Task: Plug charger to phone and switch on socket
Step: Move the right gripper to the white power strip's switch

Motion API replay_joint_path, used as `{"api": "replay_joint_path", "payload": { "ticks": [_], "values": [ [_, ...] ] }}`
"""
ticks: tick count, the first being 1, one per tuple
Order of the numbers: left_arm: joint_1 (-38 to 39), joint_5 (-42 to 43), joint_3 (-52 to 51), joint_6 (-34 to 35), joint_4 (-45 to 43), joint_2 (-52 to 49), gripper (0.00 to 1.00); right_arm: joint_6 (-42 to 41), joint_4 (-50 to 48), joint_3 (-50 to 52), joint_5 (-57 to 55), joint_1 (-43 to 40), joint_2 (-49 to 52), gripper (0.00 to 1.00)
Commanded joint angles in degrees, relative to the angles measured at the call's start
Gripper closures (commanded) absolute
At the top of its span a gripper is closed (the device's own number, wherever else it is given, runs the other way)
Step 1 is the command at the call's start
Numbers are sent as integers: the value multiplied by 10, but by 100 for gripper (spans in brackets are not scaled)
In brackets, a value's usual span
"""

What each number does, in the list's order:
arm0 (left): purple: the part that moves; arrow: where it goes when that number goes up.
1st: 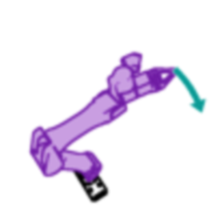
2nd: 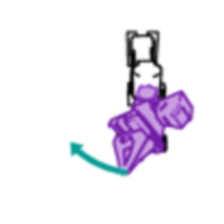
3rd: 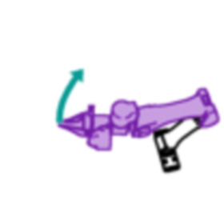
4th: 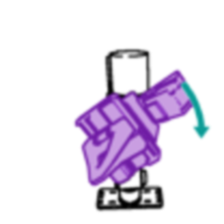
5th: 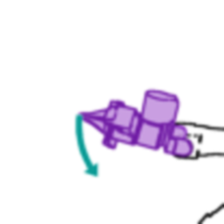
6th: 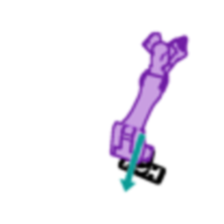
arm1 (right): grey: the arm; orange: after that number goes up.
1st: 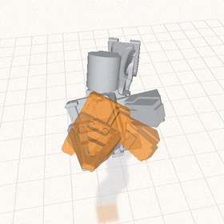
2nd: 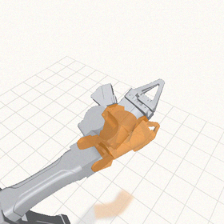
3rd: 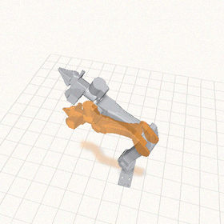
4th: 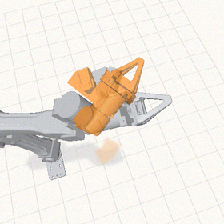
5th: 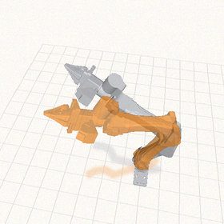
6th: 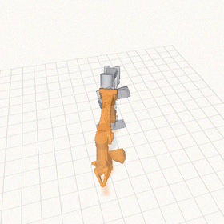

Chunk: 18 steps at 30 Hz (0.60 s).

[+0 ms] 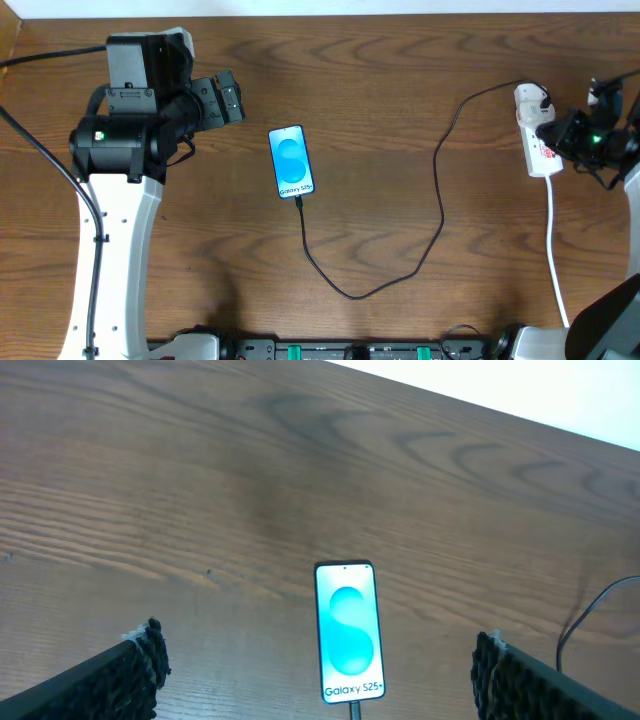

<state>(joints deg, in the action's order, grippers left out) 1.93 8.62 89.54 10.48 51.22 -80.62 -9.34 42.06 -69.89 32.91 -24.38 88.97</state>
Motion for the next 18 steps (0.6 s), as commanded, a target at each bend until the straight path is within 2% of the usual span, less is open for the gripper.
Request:
{"api": "replay_joint_path", "payload": {
  "ticks": [1,10,18],
  "values": [
    [-2,-5,4,-2,2,1,2,8,-14,14,22,-12,-7,99],
    [-2,-5,4,-2,2,1,2,-14,-59,13,21,-24,38,99],
    [-2,-5,4,-2,2,1,2,-24,-63,-11,9,-41,44,99]
  ]
}}
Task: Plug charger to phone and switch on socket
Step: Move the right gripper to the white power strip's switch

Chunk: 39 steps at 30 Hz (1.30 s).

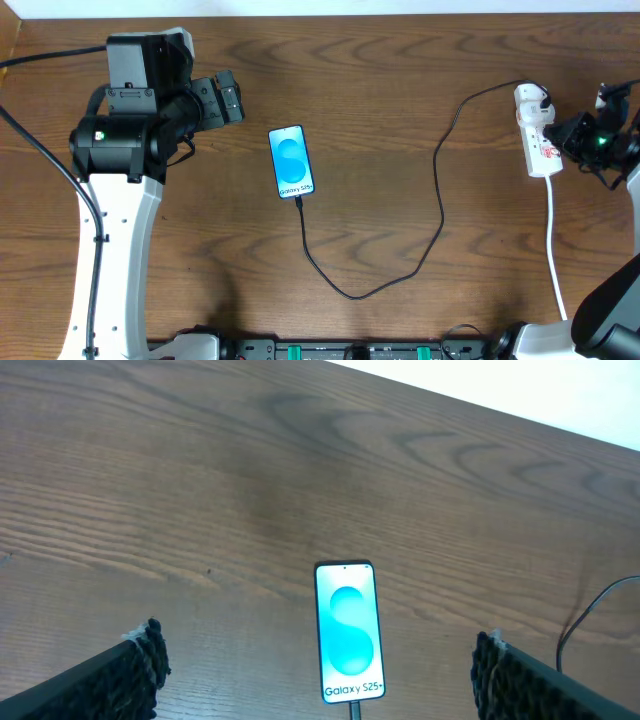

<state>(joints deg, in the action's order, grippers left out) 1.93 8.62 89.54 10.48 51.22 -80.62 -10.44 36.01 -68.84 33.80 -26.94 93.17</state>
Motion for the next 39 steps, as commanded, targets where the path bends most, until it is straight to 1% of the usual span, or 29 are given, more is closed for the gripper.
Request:
{"api": "replay_joint_path", "payload": {
  "ticks": [1,7,14,16,25,32,39],
  "values": [
    [-2,-5,4,-2,2,1,2,-14,-2,-27,-1,-18,3,99],
    [-2,-5,4,-2,2,1,2,-13,9,-60,-28,-19,20,99],
    [-2,-5,4,-2,2,1,2,12,87,-153,-28,-19,94,99],
    [-2,-5,4,-2,2,1,2,13,85,-162,-24,-19,109,99],
    [-2,-5,4,-2,2,1,2,29,67,-162,-23,-19,154,99],
    [-2,-5,4,-2,2,1,2,28,61,-162,-65,-20,167,99],
    [-2,-5,4,-2,2,1,2,2,44,-162,-65,-32,168,99]
  ]
}}
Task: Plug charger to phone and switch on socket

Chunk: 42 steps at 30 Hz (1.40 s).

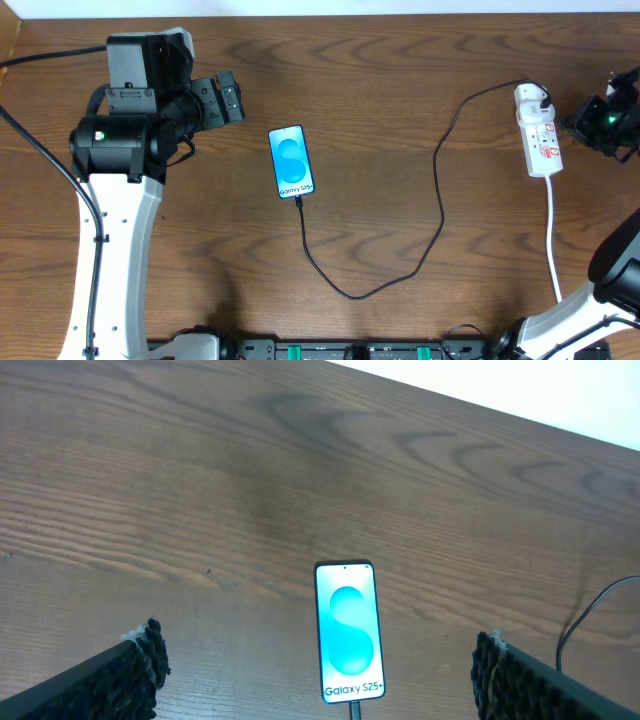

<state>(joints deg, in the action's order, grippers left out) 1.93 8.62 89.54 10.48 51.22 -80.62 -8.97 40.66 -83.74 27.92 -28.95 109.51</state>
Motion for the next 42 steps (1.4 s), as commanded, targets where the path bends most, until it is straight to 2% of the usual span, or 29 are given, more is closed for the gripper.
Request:
{"api": "replay_joint_path", "payload": {
  "ticks": [1,17,42],
  "values": [
    [-2,-5,4,-2,2,1,2,-13,-2,-13,-6,-14,4,99],
    [-2,-5,4,-2,2,1,2,-12,2,-12,-3,-23,40,99],
    [-2,-5,4,-2,2,1,2,-13,-41,-12,11,-22,41,99]
  ]
}}
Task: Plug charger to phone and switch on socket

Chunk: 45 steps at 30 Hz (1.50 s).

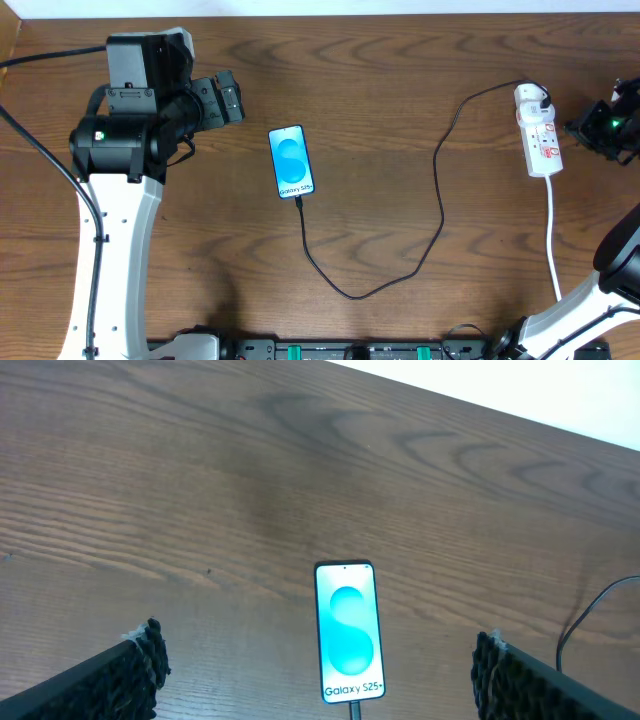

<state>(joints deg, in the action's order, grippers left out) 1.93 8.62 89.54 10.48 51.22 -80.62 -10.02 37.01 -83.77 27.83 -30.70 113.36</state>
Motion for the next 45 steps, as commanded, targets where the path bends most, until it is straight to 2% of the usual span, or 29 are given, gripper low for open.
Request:
{"api": "replay_joint_path", "payload": {
  "ticks": [1,30,45],
  "values": [
    [-2,-5,4,-2,2,1,2,-2,-5,-12,12,-5,2,99],
    [-2,-5,4,-2,2,1,2,-22,-53,-8,-7,-5,6,99],
    [-2,-5,4,-2,2,1,2,-29,-110,-8,43,-3,89,99]
  ]
}}
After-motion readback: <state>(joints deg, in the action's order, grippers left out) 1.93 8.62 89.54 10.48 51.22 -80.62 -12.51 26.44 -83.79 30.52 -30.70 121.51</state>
